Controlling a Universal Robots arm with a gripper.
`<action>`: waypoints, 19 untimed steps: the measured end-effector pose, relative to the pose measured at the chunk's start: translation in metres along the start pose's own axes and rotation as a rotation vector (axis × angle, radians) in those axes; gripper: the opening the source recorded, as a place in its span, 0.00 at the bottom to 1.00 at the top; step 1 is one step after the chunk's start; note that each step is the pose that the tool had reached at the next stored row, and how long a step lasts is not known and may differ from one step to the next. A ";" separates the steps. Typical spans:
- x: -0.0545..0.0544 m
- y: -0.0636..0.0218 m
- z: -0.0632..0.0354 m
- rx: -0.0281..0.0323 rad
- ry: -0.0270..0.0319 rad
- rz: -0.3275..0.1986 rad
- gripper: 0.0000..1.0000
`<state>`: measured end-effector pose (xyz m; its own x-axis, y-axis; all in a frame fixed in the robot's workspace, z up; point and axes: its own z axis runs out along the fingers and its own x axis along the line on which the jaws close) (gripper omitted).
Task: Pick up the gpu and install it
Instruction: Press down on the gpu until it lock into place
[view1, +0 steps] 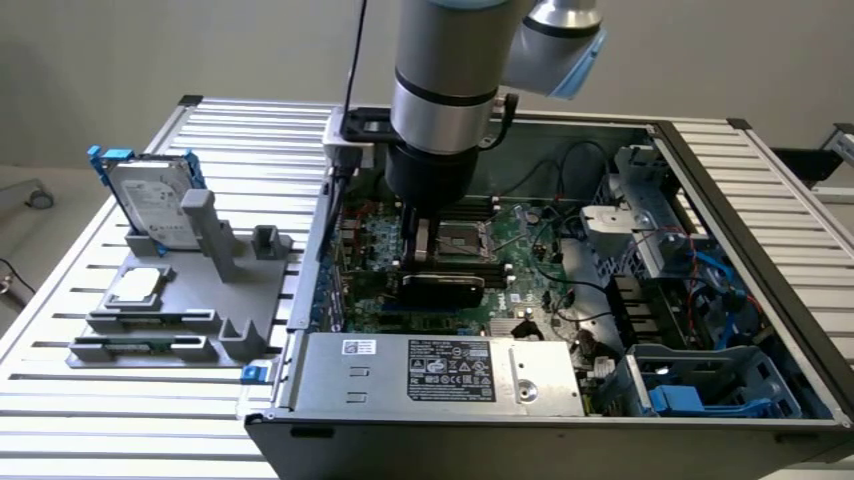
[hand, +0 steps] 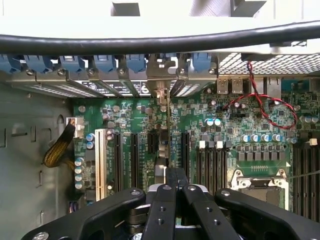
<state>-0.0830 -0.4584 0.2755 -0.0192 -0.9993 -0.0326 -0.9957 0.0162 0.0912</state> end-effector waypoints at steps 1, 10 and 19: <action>0.000 -0.0001 0.0004 0.0000 0.0000 0.000 0.11; 0.000 -0.0004 0.0051 0.0000 0.0001 0.000 0.11; 0.000 -0.0008 0.0087 0.0002 0.0007 0.000 0.11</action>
<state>-0.0831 -0.4579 0.2668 -0.0192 -0.9993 -0.0319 -0.9957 0.0163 0.0909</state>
